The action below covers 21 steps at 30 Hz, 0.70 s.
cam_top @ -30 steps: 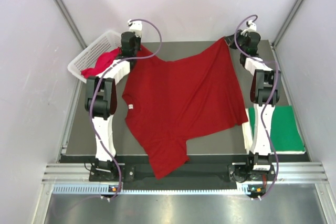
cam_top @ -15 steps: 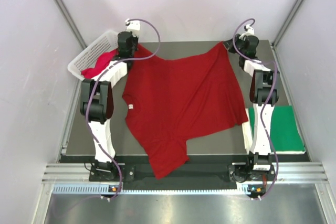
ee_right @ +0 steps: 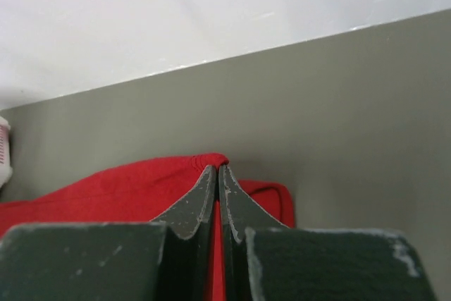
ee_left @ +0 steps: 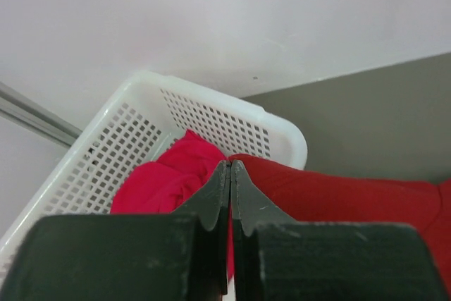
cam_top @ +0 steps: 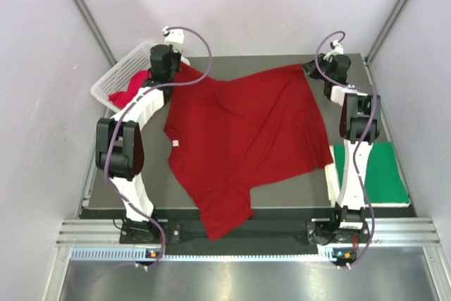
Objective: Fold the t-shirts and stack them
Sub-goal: Fold the tshirt
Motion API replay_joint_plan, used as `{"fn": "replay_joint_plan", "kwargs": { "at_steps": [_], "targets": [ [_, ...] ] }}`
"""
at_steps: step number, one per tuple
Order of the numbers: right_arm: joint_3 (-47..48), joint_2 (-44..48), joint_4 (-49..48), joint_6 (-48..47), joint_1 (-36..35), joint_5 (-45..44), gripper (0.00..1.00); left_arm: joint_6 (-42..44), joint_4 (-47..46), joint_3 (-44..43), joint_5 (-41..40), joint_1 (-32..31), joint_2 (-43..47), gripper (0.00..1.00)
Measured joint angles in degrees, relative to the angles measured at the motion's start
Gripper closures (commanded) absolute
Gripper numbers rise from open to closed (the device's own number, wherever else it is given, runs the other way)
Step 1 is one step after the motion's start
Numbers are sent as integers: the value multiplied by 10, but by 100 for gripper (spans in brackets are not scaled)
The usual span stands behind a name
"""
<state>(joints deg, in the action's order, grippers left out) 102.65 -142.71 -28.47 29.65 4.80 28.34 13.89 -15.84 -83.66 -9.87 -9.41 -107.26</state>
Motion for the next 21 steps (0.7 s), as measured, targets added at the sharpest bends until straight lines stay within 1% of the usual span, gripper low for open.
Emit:
{"fn": "replay_joint_plan", "kwargs": {
  "at_steps": [7, 14, 17, 21],
  "targets": [
    [-69, 67, -28, 3, 16, 2, 100, -2, 61, 20, 15, 0, 34, 100],
    [-169, 124, -59, 7, 28, 4, 100, -12, 119, 55, 12, 0, 89, 100],
    [-216, 146, -59, 6, 30, 5, 100, -35, 146, 71, 18, 0, 120, 100],
    [-248, 168, -55, 5, 35, 7, 100, -75, 189, 103, 36, 0, 174, 100]
  ]
}}
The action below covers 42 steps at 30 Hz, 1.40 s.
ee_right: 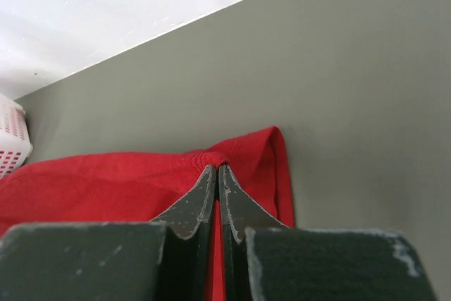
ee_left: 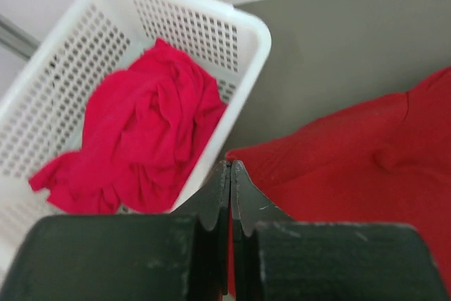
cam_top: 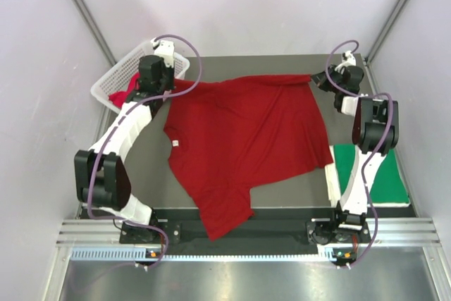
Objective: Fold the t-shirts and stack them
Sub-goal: Fold the tshirt
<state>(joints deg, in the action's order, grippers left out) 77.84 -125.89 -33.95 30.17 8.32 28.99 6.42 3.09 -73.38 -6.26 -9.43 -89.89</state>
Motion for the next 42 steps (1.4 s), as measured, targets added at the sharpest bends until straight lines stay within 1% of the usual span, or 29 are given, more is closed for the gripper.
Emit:
{"fn": "replay_joint_plan", "kwargs": {
  "at_steps": [3, 8, 13, 18, 27, 38, 42],
  "targets": [
    [-18, 21, 7, -3, 5, 2, 100, -21, 45, 12, -1, 0, 35, 100],
    [-51, 71, 25, -26, 14, -9, 100, -38, 132, 10, -21, -1, 61, 100],
    [-74, 99, 41, -35, 23, -8, 100, -79, 204, 18, 8, -1, 71, 100],
    [-82, 106, 90, -42, 25, -13, 100, -109, 258, 55, 25, -3, 103, 100],
    [-81, 106, 216, -51, 25, -19, 100, -168, 288, 138, 43, -4, 144, 100],
    [-81, 106, 259, -64, 25, -18, 100, -200, 309, 148, 19, -4, 154, 100],
    [-81, 106, 265, -66, 26, -18, 100, -216, 313, 157, 17, -4, 177, 100]
  ]
}}
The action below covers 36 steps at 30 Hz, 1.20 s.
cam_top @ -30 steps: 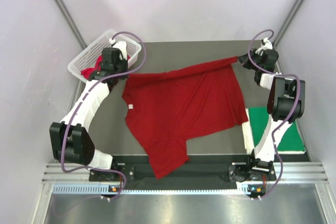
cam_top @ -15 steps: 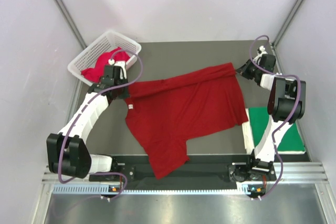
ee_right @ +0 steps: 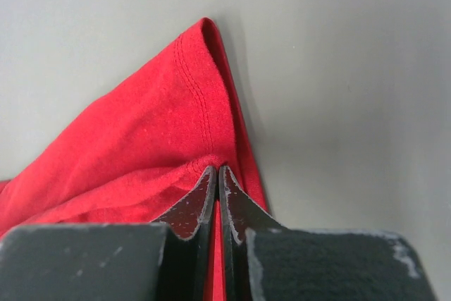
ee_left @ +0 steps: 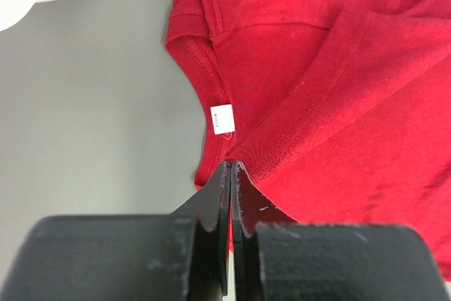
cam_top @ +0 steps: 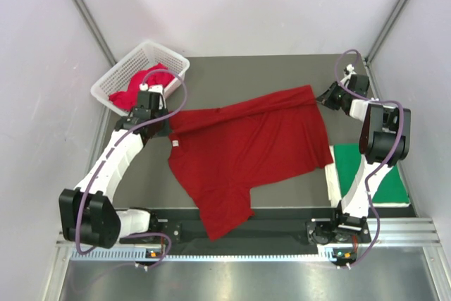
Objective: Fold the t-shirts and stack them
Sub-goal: Fold the tshirt
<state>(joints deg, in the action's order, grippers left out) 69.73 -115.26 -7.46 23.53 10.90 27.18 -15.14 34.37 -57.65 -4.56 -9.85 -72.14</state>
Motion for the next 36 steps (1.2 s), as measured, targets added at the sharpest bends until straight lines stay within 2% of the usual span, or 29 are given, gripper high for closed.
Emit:
{"fn": "replay_joint_plan", "kwargs": {
  "at_steps": [5, 7, 8, 10, 13, 20, 25, 31, 36],
  "targets": [
    [0, 0, 7, -2, 0, 0, 92, -16, -1, 6, 15, 0, 12, 100],
    [0, 1, 12, -5, 0, -3, 88, -29, -1, 17, 29, 0, 12, 94],
    [0, 3, 19, -6, 0, -7, 85, -35, 0, 25, 37, 0, 12, 83],
    [1, 12, 45, -10, 0, -19, 75, -49, 4, 39, 43, 0, 12, 77],
    [12, 26, 93, -12, 1, -44, 68, -66, 19, 47, 48, 0, 12, 71],
    [32, 69, 174, -14, -2, -89, 67, -78, 10, 44, 54, 0, 12, 71],
    [58, 76, 252, -32, -17, -147, 66, -112, -46, 44, 107, -7, -38, 73],
    [58, 89, 376, -87, -25, -220, 66, -142, -86, 66, 111, -85, -84, 74],
    [57, 105, 420, -123, -25, -231, 64, -172, -113, 97, 93, -123, -115, 74]
  ]
}}
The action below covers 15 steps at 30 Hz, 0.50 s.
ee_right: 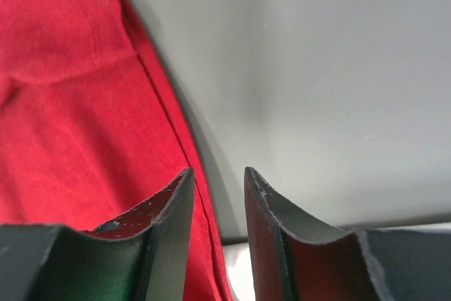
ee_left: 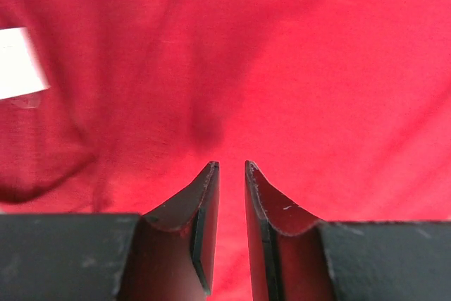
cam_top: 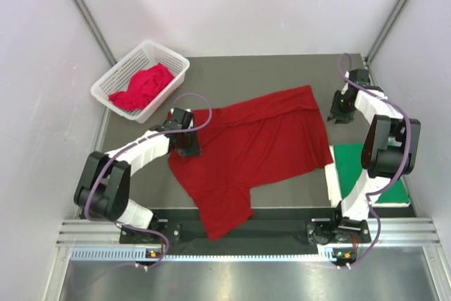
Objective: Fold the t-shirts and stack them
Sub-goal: Fold the tshirt
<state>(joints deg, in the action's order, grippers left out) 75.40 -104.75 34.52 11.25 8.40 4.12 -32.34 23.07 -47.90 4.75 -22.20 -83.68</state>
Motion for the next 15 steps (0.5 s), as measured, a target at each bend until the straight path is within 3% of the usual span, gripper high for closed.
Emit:
{"fn": "replay_joint_plan", "kwargs": {
  "at_steps": [8, 15],
  "targets": [
    [-32, 4, 5, -27, 0, 47, 62, -33, -3, 13, -105, 0, -43, 77],
    [-34, -2, -1, -35, 0, 78, 64, -63, -2, 10, -142, -8, -49, 78]
  ]
}}
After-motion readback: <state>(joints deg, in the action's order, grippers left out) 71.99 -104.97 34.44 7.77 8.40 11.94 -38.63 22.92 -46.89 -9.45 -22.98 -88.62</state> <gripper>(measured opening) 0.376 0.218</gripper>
